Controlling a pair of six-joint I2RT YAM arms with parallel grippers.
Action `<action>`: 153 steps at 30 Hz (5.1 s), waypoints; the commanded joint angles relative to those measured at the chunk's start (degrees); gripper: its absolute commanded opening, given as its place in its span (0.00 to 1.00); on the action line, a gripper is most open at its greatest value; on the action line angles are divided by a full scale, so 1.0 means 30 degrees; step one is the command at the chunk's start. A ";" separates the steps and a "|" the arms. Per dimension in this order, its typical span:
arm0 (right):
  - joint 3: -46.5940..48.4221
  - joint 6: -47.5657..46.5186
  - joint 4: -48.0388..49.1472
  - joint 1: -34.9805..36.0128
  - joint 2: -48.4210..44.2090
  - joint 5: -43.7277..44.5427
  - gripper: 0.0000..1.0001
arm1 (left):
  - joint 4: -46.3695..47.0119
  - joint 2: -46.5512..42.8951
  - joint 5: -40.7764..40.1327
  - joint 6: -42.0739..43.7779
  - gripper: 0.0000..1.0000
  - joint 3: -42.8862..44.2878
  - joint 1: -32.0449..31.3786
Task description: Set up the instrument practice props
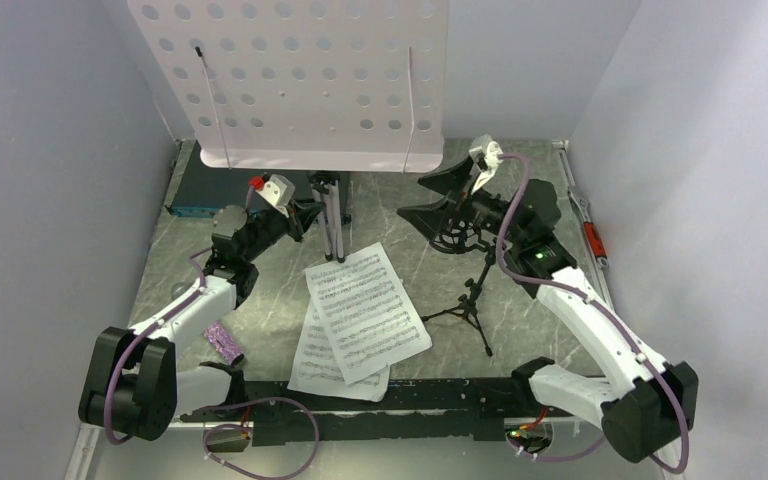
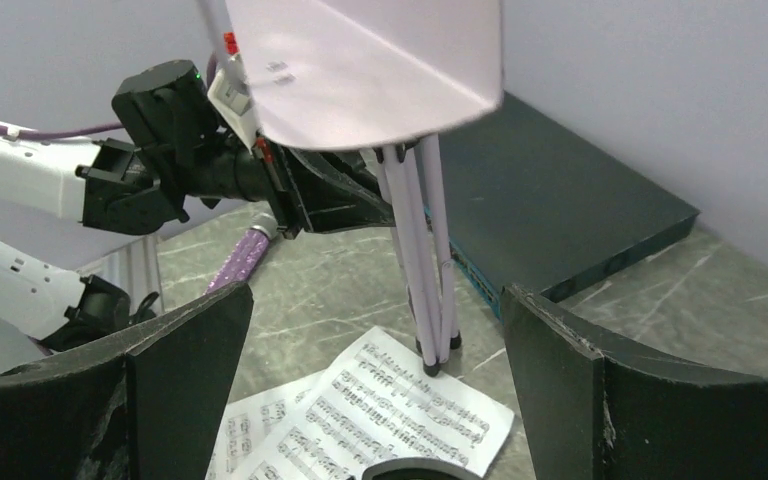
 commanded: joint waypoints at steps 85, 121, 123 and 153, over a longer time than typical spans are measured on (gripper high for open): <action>0.2252 -0.4044 0.8697 1.1105 0.7020 1.7987 0.92 | -0.1595 -0.1286 0.0583 0.0520 0.03 0.0993 -0.0372; 0.7014 -0.7583 1.3164 1.2266 1.3350 2.2612 0.65 | -0.2126 -0.1313 0.0716 0.1045 0.03 0.1117 -0.0784; 0.6901 -0.7623 1.3151 1.2259 1.3325 2.2581 0.57 | -0.2123 -0.1387 0.0694 0.1045 0.03 0.1110 -0.0784; 0.8874 -0.7186 1.2954 1.1085 1.1416 2.0436 0.00 | -0.4262 -0.1853 -0.1743 0.1209 0.03 0.2200 -0.0813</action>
